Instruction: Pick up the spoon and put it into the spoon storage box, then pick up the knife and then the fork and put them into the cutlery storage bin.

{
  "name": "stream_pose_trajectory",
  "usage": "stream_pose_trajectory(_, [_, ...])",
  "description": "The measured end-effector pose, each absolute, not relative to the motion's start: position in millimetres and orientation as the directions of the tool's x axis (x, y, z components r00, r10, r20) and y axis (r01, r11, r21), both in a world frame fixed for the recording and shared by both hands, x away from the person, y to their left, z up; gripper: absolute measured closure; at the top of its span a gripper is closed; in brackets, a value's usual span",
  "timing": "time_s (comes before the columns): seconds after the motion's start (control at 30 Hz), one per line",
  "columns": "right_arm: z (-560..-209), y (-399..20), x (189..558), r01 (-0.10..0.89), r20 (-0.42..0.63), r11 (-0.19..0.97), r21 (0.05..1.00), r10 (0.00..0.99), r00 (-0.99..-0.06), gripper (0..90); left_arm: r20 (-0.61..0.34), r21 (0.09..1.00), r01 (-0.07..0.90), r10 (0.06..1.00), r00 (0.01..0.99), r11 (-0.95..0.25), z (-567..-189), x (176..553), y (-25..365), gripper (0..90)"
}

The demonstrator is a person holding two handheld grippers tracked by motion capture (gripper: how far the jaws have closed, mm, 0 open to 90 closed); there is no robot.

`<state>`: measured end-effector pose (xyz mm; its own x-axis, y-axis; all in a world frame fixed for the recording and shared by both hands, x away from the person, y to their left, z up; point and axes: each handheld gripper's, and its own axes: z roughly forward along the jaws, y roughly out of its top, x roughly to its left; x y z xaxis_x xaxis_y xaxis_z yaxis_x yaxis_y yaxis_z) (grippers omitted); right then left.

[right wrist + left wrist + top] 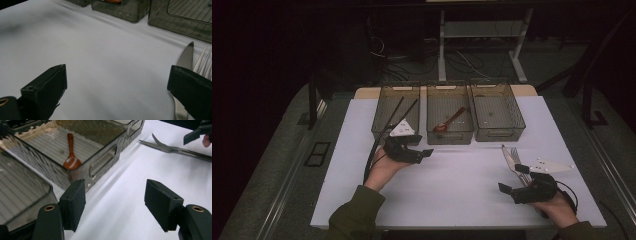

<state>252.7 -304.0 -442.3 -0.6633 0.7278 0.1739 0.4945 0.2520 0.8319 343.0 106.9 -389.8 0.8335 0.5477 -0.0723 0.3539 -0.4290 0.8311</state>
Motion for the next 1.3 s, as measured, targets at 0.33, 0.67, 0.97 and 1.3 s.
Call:
stream_pose_trajectory(0.33, [-442,-304,253,0.496,0.177,0.251,0.832,0.726,-0.664,2.1,-0.053,0.837,0.343,0.563,0.825,-0.425,-407,315,127,22.7])
stream_pose_trajectory(0.67, [-438,-310,253,0.517,0.186,0.274,0.811,0.718,-0.671,4.6,-0.08,0.848,0.365,0.587,0.806,-0.385,-419,293,151,13.2])
stream_pose_trajectory(0.97, [-432,-323,253,0.557,0.206,0.257,0.79,0.745,-0.634,22.1,-0.073,0.846,0.374,0.614,0.786,-0.379,-426,278,162,3.5])
stream_pose_trajectory(1.3, [-429,-345,258,0.608,0.181,0.259,0.751,0.804,-0.566,67.5,-0.101,0.829,0.401,0.6,0.793,-0.39,-433,271,160,0.0])
